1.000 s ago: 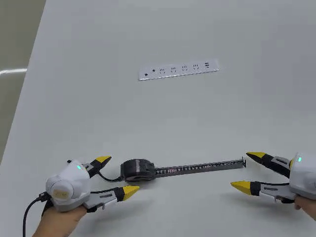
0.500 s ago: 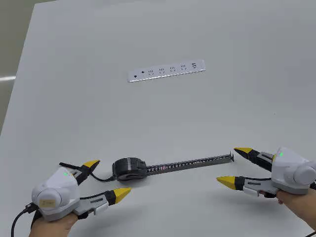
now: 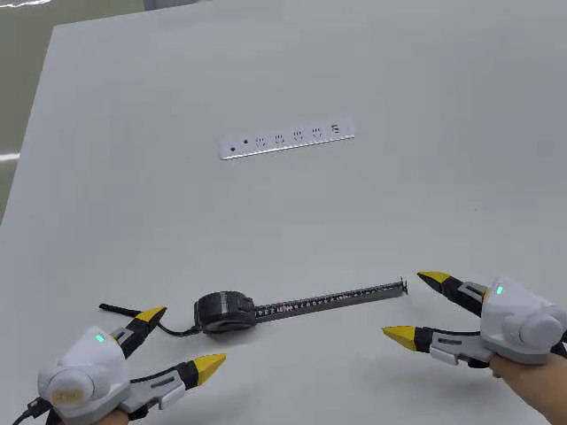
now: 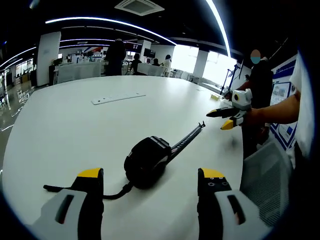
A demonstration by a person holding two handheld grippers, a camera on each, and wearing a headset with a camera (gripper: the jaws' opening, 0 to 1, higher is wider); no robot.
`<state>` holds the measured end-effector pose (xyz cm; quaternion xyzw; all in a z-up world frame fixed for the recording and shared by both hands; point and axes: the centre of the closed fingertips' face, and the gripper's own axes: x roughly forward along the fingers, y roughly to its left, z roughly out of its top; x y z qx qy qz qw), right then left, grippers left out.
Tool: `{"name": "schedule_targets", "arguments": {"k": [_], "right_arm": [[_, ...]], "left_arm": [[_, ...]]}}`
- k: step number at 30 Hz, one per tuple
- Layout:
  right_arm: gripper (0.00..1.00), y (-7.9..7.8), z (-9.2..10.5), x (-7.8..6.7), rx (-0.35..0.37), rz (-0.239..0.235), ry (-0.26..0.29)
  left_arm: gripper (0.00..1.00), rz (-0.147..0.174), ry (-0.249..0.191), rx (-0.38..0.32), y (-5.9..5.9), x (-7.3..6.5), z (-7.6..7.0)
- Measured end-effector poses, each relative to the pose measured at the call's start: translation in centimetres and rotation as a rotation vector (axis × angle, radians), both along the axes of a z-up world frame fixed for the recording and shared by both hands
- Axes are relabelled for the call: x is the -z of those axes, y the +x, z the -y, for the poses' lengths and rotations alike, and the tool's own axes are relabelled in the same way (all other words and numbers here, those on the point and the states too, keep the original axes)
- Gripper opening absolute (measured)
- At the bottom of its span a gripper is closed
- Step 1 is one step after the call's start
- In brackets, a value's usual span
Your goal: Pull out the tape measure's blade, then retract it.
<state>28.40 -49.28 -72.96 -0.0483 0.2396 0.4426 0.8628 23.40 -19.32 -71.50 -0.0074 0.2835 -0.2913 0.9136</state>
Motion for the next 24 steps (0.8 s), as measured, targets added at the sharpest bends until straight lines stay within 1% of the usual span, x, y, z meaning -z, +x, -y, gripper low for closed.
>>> {"name": "schedule_targets", "arguments": {"k": [2,4,6,8,9,11,13,16,20,22,24], "right_arm": [[0.7,-0.3,0.1,-0.3,0.008,0.005,0.001],[0.7,-0.5,0.2,-0.5,0.015,0.006,0.005],[0.71,-0.7,0.0,-1.1,0.017,0.011,0.011],[0.71,-0.9,-0.1,-1.5,0.015,0.02,0.011],[0.71,-1.0,-0.1,-1.6,0.015,0.021,0.013],[0.72,-1.1,-0.1,-1.7,0.022,0.023,0.017],[0.72,-1.3,-0.1,-2.0,0.026,0.022,0.024],[0.72,-1.6,-0.1,-2.2,0.027,0.026,0.025],[0.72,-1.9,-0.1,-2.8,0.043,0.032,0.045],[0.73,-2.1,-0.2,-2.8,0.043,0.034,0.047],[0.73,-2.5,-0.5,-2.9,0.04,0.035,0.04]], "left_arm": [[0.76,0.001,0.01,0.006,-0.4,0.1,0.0],[0.76,0.001,0.001,-0.001,-0.6,-0.2,-0.1],[0.76,0.008,-0.003,-0.01,-0.8,-0.4,-0.2],[0.76,0.017,0.014,-0.002,-1.2,-0.6,-0.4],[0.76,0.021,0.013,-0.009,-1.2,-0.8,-0.6],[0.76,0.027,-0.012,-0.026,-1.5,-1.2,-0.9],[0.76,0.029,-0.002,-0.028,-1.9,-1.2,-1.0],[0.76,0.029,-0.005,-0.032,-2.4,-1.3,-1.4],[0.76,0.032,-0.016,-0.033,-3.4,-1.3,-1.7],[0.76,0.037,-0.021,-0.04,-3.7,-1.3,-1.8],[0.76,0.031,-0.023,-0.048,-4.1,-1.2,-1.9]]}}
